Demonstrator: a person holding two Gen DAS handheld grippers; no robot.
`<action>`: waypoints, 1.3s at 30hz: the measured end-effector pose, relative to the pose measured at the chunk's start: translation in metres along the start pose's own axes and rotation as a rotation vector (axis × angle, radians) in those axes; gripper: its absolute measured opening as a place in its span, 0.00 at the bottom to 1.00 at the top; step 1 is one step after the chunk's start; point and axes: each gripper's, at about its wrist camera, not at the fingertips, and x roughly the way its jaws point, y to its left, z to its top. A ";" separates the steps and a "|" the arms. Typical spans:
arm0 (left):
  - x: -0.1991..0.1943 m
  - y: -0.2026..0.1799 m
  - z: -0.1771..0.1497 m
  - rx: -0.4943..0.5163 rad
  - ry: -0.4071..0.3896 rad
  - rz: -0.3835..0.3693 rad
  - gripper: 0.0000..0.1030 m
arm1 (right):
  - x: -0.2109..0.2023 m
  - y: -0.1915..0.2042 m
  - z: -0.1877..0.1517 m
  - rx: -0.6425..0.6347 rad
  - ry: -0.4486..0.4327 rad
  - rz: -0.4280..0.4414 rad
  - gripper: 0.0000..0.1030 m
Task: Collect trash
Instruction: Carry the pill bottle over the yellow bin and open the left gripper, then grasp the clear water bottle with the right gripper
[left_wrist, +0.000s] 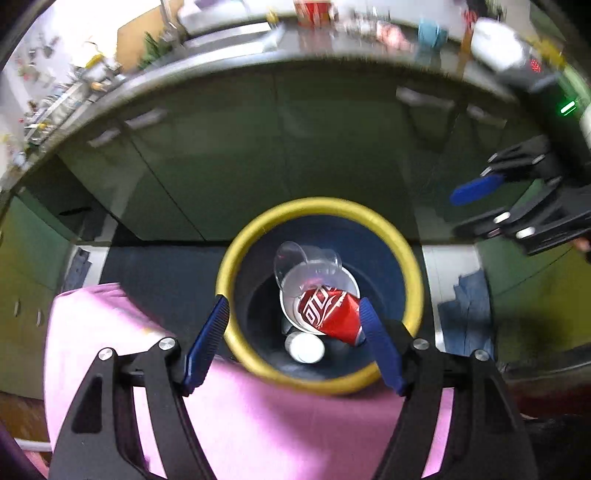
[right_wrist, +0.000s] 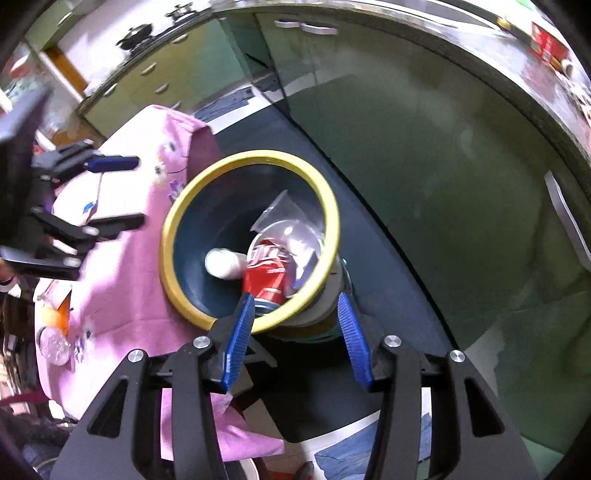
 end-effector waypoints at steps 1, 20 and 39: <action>-0.023 0.002 -0.009 -0.025 -0.034 0.006 0.68 | -0.002 0.007 0.000 -0.019 -0.004 0.008 0.46; -0.258 -0.046 -0.319 -0.510 -0.307 0.583 0.86 | -0.030 0.324 -0.054 -0.911 0.090 0.382 0.56; -0.286 -0.054 -0.446 -0.848 -0.396 0.634 0.89 | 0.071 0.484 -0.115 -1.562 0.513 0.237 0.66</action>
